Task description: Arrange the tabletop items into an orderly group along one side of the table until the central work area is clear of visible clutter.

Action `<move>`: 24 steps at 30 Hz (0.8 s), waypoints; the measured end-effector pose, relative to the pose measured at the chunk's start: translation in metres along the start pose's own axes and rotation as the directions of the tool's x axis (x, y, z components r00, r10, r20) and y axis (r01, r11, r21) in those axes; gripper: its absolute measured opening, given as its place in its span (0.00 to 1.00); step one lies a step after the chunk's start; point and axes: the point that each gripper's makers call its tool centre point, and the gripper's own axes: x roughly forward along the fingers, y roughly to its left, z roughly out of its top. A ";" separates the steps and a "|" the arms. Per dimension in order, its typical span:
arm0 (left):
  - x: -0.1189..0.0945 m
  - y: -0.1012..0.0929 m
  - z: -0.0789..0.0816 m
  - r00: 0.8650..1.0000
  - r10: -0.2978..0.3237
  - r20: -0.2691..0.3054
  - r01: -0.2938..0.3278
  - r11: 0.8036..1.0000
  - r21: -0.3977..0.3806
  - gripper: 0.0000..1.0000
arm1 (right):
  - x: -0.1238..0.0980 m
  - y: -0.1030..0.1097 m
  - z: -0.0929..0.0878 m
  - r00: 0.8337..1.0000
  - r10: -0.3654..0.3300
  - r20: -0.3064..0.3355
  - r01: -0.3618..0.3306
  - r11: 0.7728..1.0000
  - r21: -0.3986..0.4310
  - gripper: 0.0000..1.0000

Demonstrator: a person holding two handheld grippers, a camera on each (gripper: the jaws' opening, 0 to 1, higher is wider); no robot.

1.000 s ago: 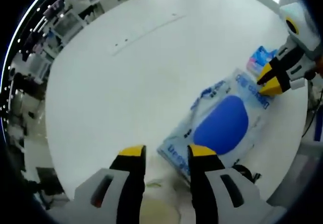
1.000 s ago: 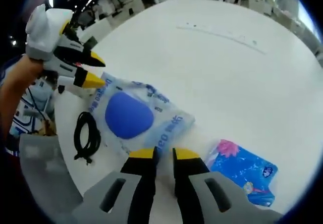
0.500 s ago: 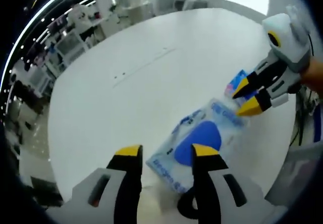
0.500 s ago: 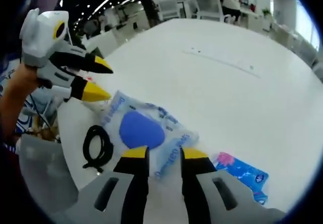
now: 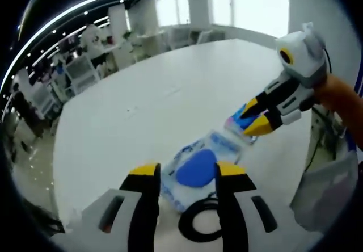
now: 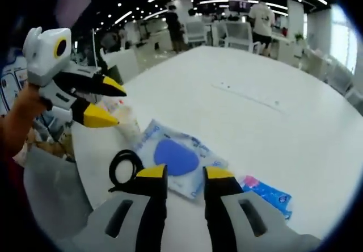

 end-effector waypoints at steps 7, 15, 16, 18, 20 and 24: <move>-0.031 -0.010 -0.014 0.998 -0.035 0.058 0.036 0.999 -0.032 0.38 | -0.019 0.024 -0.003 1.000 0.009 0.021 -0.008 0.999 -0.046 0.27; -0.051 -0.019 -0.043 0.993 -0.101 0.065 0.105 0.992 -0.068 0.45 | -0.028 0.054 -0.012 0.996 0.071 0.048 -0.069 0.996 -0.058 0.36; -0.052 -0.021 -0.046 0.991 -0.112 0.069 0.118 0.990 -0.083 0.47 | -0.029 0.056 -0.013 0.996 0.077 0.052 -0.074 0.996 -0.058 0.39; -0.054 -0.026 -0.054 0.986 -0.148 0.073 0.154 0.984 -0.089 0.50 | -0.030 0.066 -0.014 0.993 0.104 0.061 -0.100 0.993 -0.069 0.45; -0.057 -0.029 -0.064 0.983 -0.169 0.066 0.174 0.980 -0.095 0.50 | -0.032 0.073 -0.016 0.990 0.128 0.066 -0.124 0.990 -0.071 0.50; -0.065 -0.037 -0.075 0.970 -0.229 0.083 0.238 0.962 -0.130 0.54 | -0.037 0.086 -0.018 0.981 0.176 0.087 -0.173 0.984 -0.047 0.58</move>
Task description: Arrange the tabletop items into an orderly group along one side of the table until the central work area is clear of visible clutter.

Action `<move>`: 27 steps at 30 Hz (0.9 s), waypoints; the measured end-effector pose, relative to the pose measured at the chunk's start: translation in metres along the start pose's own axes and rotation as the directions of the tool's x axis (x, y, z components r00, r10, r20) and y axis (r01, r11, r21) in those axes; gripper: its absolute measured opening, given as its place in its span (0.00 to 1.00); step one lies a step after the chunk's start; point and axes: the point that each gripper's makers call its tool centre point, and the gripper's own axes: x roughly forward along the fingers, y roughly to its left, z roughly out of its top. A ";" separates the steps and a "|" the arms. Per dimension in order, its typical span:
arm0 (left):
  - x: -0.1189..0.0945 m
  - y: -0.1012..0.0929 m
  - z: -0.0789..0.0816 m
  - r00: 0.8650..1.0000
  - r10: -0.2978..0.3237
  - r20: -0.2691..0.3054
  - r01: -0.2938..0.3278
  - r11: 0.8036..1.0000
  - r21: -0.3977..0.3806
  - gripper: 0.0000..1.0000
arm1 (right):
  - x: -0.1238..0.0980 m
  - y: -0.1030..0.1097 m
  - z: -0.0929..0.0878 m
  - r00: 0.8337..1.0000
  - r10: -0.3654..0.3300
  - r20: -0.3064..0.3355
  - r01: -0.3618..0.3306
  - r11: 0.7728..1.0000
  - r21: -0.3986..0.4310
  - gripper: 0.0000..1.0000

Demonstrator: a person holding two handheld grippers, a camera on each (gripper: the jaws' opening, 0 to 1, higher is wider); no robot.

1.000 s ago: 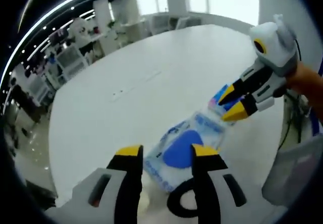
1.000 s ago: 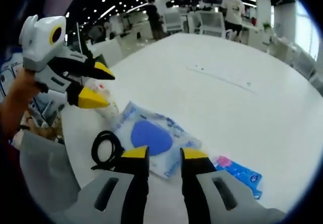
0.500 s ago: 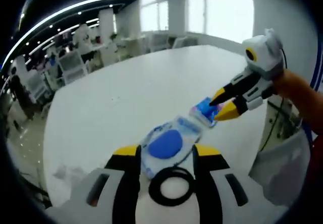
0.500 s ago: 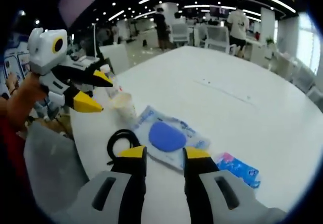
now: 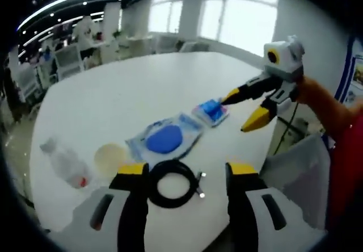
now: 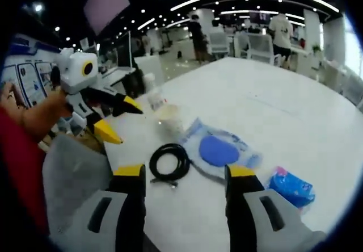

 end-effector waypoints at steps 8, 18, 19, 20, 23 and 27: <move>-0.010 -0.001 -0.029 0.999 -0.026 -0.020 0.024 0.995 -0.094 0.65 | -0.001 0.017 -0.010 1.000 0.025 -0.003 -0.025 0.999 0.022 0.66; -0.006 -0.005 -0.059 0.999 -0.048 0.003 0.048 0.972 -0.230 0.71 | 0.006 0.039 -0.032 0.999 0.032 -0.009 -0.032 0.997 0.065 0.69; -0.006 -0.006 -0.061 0.999 -0.051 0.001 0.050 0.971 -0.236 0.71 | 0.007 0.040 -0.035 0.999 0.031 -0.013 -0.031 0.997 0.066 0.68; -0.005 -0.007 -0.064 0.999 -0.053 0.003 0.052 0.969 -0.240 0.71 | 0.008 0.042 -0.039 0.999 0.032 -0.020 -0.031 0.997 0.071 0.68; -0.005 -0.009 -0.071 0.999 -0.054 -0.003 0.052 0.966 -0.253 0.71 | 0.010 0.046 -0.045 0.999 0.038 -0.024 -0.036 0.996 0.084 0.68; -0.006 -0.005 -0.074 0.999 -0.042 -0.013 0.037 0.966 -0.256 0.71 | 0.013 0.047 -0.049 0.999 0.038 -0.035 -0.034 0.996 0.088 0.69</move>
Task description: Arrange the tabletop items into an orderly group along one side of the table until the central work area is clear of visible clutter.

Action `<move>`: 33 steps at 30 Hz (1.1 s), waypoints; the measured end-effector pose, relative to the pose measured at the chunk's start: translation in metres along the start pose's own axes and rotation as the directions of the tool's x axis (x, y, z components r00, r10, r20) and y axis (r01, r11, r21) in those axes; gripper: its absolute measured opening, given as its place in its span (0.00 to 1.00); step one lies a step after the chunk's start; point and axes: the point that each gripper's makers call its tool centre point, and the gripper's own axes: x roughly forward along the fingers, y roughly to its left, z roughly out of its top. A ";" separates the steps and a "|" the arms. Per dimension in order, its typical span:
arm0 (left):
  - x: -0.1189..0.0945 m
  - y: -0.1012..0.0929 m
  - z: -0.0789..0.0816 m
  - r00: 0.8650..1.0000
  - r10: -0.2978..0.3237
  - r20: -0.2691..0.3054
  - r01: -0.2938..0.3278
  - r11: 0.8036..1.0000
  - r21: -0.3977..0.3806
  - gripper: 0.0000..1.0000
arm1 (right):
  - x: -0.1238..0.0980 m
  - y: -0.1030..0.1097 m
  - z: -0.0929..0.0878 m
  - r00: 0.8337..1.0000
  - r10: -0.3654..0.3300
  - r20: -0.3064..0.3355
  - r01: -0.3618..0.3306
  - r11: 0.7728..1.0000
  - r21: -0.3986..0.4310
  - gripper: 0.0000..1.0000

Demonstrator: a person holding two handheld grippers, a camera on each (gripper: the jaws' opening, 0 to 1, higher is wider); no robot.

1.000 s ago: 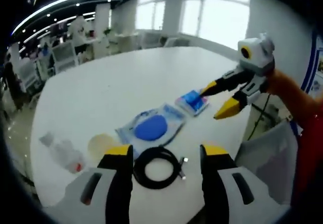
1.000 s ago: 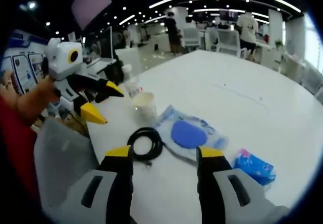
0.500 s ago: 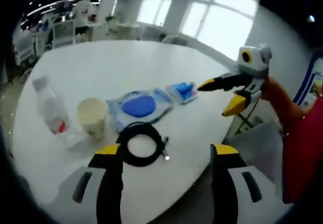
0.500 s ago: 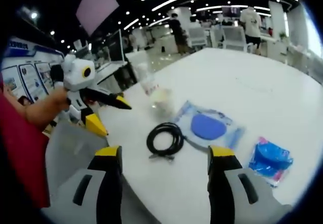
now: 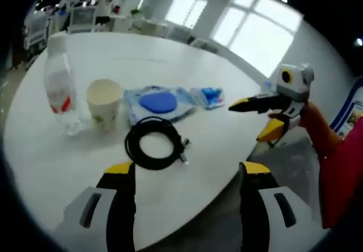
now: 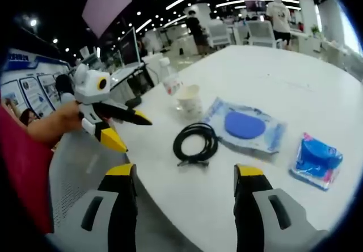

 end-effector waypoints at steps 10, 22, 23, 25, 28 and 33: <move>-0.002 0.016 0.001 0.999 0.033 0.012 -0.032 0.998 -0.045 0.71 | 0.019 -0.003 0.014 1.000 0.003 0.008 -0.004 1.000 0.011 0.68; 0.021 0.040 0.014 0.997 0.056 -0.056 -0.060 0.996 -0.071 0.66 | 0.053 -0.016 0.013 0.998 0.002 -0.066 0.000 0.999 0.033 0.65; 0.024 0.041 0.014 0.996 0.057 -0.061 -0.062 0.996 -0.072 0.66 | 0.057 -0.018 0.012 0.997 0.003 -0.076 0.000 0.999 0.036 0.65; 0.029 0.046 0.013 0.994 0.067 -0.081 -0.073 0.995 -0.075 0.65 | 0.062 -0.020 0.011 0.996 0.002 -0.087 0.002 0.999 0.043 0.64; 0.039 0.048 0.013 0.992 0.070 -0.103 -0.077 0.995 -0.067 0.65 | 0.071 -0.026 0.008 0.994 -0.007 -0.112 0.012 0.999 0.047 0.62; 0.053 0.053 0.007 0.988 0.081 -0.133 -0.091 0.993 -0.073 0.64 | 0.086 -0.038 0.004 0.989 -0.026 -0.147 0.034 0.998 0.051 0.60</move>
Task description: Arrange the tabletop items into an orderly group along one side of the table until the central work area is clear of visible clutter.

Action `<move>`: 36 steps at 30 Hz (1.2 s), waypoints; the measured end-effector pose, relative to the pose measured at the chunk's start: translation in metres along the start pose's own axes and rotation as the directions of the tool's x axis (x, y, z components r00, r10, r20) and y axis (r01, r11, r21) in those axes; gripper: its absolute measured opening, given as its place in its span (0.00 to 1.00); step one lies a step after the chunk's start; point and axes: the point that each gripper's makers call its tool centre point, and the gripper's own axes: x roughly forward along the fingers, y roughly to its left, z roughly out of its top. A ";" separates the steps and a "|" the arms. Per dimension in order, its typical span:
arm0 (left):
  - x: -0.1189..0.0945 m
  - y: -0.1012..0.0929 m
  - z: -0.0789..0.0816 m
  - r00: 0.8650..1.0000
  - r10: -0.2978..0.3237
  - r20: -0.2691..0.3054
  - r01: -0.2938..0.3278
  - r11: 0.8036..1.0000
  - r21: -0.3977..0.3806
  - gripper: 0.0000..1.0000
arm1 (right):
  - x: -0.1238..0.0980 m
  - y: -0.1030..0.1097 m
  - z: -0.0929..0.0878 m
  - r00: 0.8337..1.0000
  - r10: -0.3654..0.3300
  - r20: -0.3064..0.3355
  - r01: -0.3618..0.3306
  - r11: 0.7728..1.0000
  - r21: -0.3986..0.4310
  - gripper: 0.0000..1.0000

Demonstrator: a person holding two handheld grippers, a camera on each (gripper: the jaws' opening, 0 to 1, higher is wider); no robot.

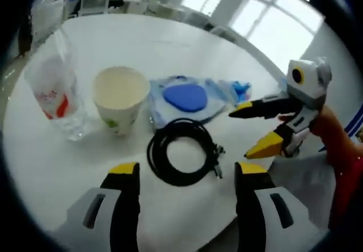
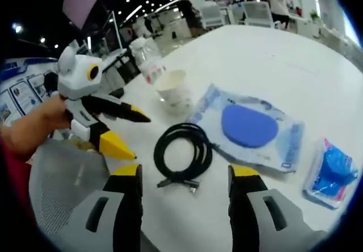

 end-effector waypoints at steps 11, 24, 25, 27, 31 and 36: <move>0.016 0.014 -0.008 0.998 0.041 -0.050 -0.040 0.999 0.008 0.58 | 0.030 -0.009 -0.006 0.998 -0.022 -0.063 0.023 1.000 0.019 0.53; 0.027 0.021 -0.011 0.995 0.078 -0.067 -0.076 0.996 0.037 0.46 | 0.040 -0.017 -0.013 0.995 -0.039 -0.097 0.042 0.999 0.030 0.44; 0.028 0.021 -0.010 0.995 0.077 -0.065 -0.075 0.996 0.038 0.45 | 0.041 -0.018 -0.014 0.994 -0.039 -0.101 0.042 0.999 0.029 0.43; 0.029 0.021 -0.010 0.995 0.079 -0.066 -0.076 0.996 0.043 0.43 | 0.042 -0.017 -0.016 0.994 -0.039 -0.106 0.042 0.999 0.023 0.42; 0.029 0.020 -0.013 0.994 0.085 -0.073 -0.080 0.995 0.066 0.38 | 0.045 -0.016 -0.018 0.993 -0.040 -0.113 0.042 0.999 0.011 0.40; 0.029 0.022 -0.013 0.992 0.100 -0.074 -0.094 0.992 0.080 0.36 | 0.045 -0.015 -0.016 0.993 -0.047 -0.111 0.046 0.999 -0.008 0.36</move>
